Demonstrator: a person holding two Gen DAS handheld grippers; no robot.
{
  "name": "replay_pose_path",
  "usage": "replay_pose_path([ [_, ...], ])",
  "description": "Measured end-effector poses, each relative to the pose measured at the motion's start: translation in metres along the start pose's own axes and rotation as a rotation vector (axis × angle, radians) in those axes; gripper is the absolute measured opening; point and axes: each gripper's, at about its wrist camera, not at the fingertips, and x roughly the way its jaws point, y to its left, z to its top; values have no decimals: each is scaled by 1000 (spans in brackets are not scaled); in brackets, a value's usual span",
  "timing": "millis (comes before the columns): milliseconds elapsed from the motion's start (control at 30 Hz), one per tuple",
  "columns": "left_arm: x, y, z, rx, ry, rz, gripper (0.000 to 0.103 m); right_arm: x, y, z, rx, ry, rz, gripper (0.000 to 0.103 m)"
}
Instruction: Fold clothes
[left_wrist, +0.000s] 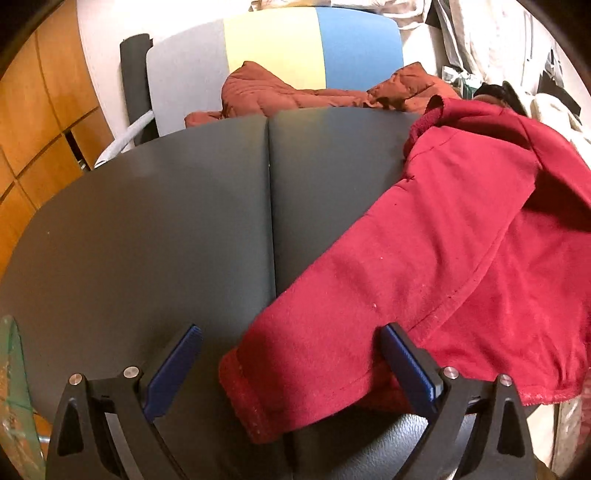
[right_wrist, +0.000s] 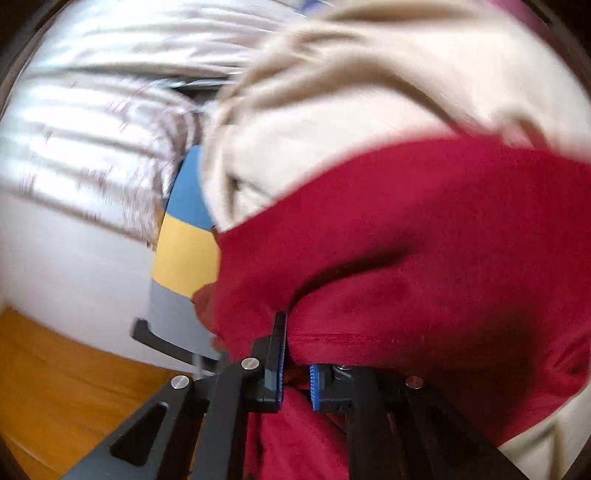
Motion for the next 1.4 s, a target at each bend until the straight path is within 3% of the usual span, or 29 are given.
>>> replay_pose_path([
  [100, -10, 2, -3, -13, -19, -50, 99, -13, 51, -6, -229, -84, -34, 10],
  [267, -31, 17, -2, -69, -78, -97, 99, 4, 143, -44, -568, -33, 72, 10],
  [433, -43, 59, -5, -183, -92, -62, 99, 88, 229, -136, -797, 212, 293, 10],
  [500, -44, 77, -12, -230, -81, -44, 99, 117, 247, -182, -889, 349, 344, 10],
  [600, -44, 103, -22, -301, -65, -17, 99, 153, 247, -238, -996, 520, 348, 15],
  [667, -44, 121, -29, -347, -54, 1, 99, 164, 235, -264, -1012, 622, 302, 25],
  [700, -44, 130, -32, -371, -48, 10, 99, 165, 225, -269, -998, 653, 274, 36],
  [767, -44, 148, -38, -417, -37, 28, 99, 153, 200, -261, -955, 645, 263, 51],
  [833, -43, 148, -36, -424, -43, 7, 99, 147, 182, -244, -933, 574, 224, 64],
  [1000, -35, 115, -7, -353, -75, -71, 99, 133, 135, -180, -876, 353, -17, 66],
  [1100, -31, 82, 23, -225, -97, -108, 100, 146, 103, -145, -799, 314, -127, 66],
  [1200, -30, 39, 51, -49, -141, -94, 100, 164, 81, -142, -786, 340, -224, 71],
  [1267, -22, 19, 68, 31, -164, -24, 100, 173, 81, -151, -869, 307, -247, 76],
  [1333, -4, 4, 81, 83, -149, 28, 100, 179, 83, -173, -1010, 291, -259, 98],
  [1400, 16, 0, 82, 85, -86, 24, 100, 177, 80, -186, -1086, 214, -256, 100],
])
